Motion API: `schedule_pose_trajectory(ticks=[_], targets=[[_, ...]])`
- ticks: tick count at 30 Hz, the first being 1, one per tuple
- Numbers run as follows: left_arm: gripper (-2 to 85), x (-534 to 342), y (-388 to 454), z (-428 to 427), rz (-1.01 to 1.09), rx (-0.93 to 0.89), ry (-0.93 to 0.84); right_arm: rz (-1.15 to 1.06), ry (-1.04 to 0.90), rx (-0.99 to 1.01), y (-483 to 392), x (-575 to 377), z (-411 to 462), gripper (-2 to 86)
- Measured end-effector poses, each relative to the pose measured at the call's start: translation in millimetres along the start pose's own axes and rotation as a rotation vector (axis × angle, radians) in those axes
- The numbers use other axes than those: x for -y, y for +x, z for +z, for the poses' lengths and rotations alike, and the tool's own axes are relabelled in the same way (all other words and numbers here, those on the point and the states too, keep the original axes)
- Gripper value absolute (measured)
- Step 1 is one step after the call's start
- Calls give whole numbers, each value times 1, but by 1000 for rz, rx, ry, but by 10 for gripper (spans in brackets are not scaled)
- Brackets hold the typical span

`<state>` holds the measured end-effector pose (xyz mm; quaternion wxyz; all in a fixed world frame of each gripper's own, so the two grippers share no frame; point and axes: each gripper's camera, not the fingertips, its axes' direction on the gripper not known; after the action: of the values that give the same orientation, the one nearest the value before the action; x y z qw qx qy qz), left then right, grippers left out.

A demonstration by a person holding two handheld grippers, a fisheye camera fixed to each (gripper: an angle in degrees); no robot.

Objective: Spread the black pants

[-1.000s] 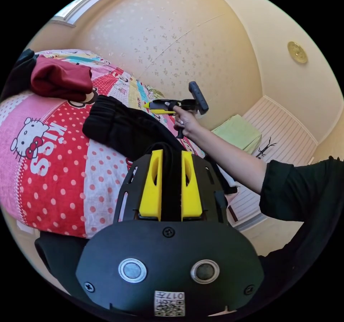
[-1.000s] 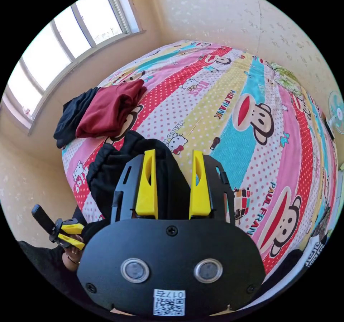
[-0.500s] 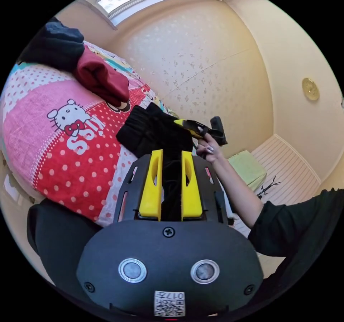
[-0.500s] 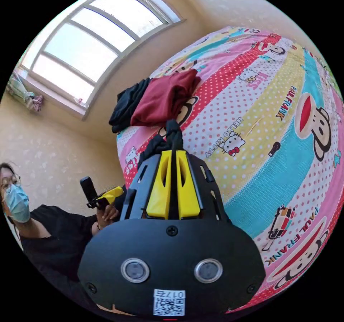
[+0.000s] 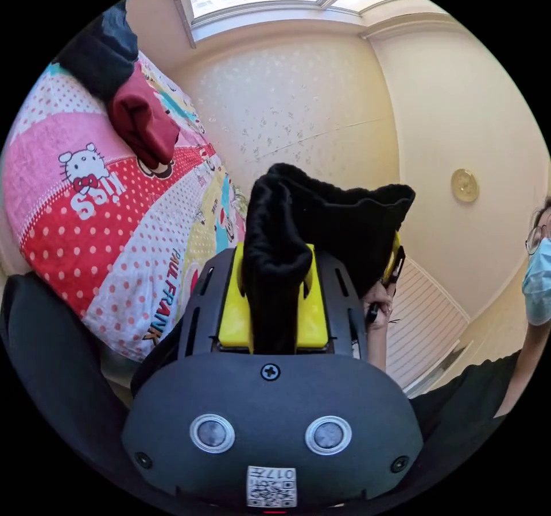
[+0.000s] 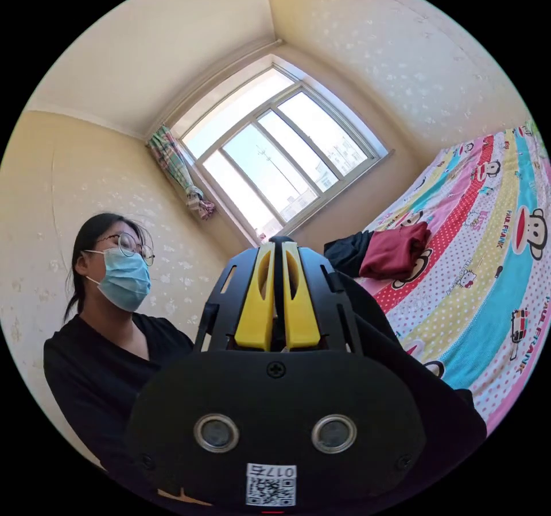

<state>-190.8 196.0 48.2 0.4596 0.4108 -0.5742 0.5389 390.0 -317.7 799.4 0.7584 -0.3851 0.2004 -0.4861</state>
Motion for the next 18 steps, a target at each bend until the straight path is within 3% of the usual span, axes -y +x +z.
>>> schedule_pose_trajectory(ticks=[2, 7, 10, 12, 16, 18], targets=[[107, 9, 23, -16, 50, -32, 41, -62, 102, -8, -39, 13, -34, 22], [103, 26, 172, -46, 476, -85, 175, -343, 267, -252, -180, 32, -94, 21], [101, 12, 252, -59, 661, -184, 331, -553, 405, -535, -279, 19, -102, 21], [100, 8, 287, -60, 741, -236, 397, -633, 551, -841, -337, 9, -94, 20], [98, 53, 341, 15, 825, -166, 232, -614, 619, -1034, -342, 48, -102, 20], [98, 87, 347, 85, 831, -72, 143, -529, 578, -1090, -291, 116, -113, 20]])
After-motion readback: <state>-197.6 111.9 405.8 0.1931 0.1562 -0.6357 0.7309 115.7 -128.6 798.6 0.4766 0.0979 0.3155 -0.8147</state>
